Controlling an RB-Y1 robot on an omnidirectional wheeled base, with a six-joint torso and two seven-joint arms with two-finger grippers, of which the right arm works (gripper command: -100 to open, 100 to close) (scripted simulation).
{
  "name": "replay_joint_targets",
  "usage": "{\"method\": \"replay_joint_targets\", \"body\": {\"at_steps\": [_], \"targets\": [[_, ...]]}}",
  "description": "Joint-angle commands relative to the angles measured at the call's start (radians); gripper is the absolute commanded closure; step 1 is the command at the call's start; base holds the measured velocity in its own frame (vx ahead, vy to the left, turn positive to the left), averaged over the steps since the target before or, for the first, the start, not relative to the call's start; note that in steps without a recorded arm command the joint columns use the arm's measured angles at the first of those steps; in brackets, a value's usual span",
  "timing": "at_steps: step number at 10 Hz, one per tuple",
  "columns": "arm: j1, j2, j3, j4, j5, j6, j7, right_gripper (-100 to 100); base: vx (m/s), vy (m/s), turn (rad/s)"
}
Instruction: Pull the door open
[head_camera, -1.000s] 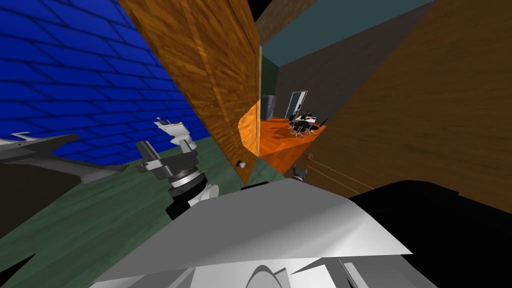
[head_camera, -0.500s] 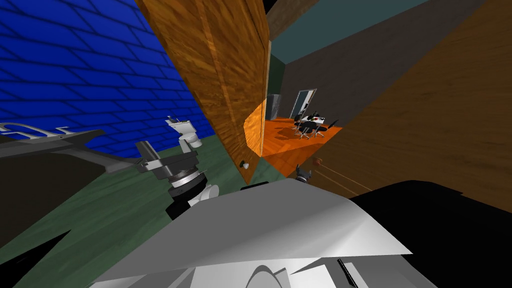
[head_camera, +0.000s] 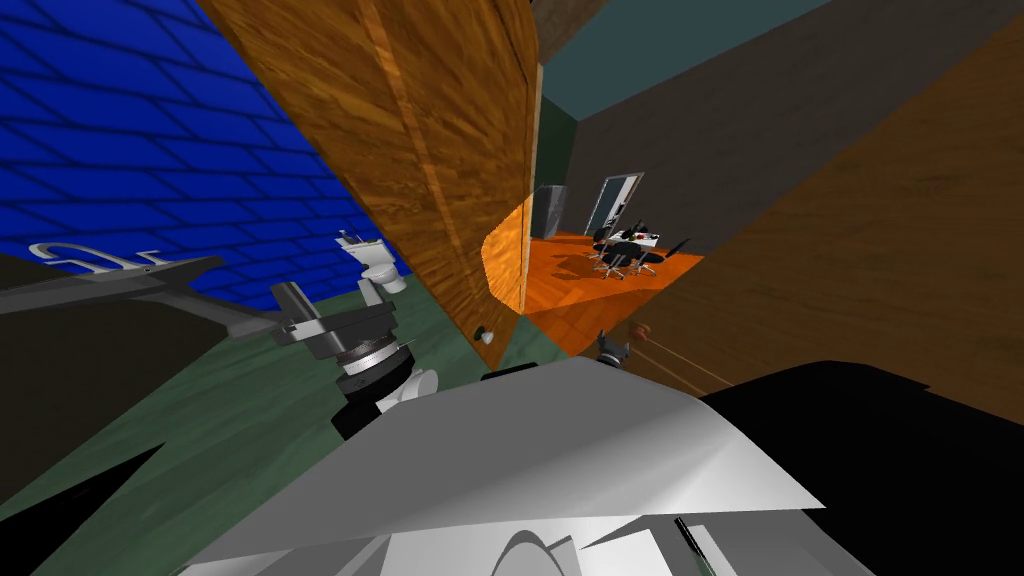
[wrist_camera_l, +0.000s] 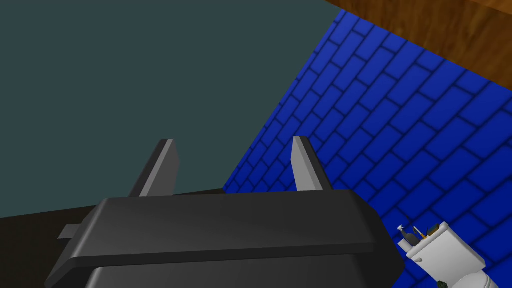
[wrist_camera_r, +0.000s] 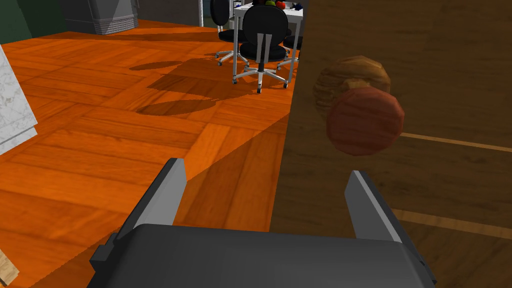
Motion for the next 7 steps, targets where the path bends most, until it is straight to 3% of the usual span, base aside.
{"method": "replay_joint_targets", "body": {"at_steps": [1,7], "targets": [[-0.002,-0.001,0.001,0.004,-0.002,-0.002,-0.001,-100,-0.033,-0.03,-0.029],[-0.003,-0.004,0.001,0.008,-0.005,-0.002,-0.003,-100,-0.004,-0.007,0.001]]}}
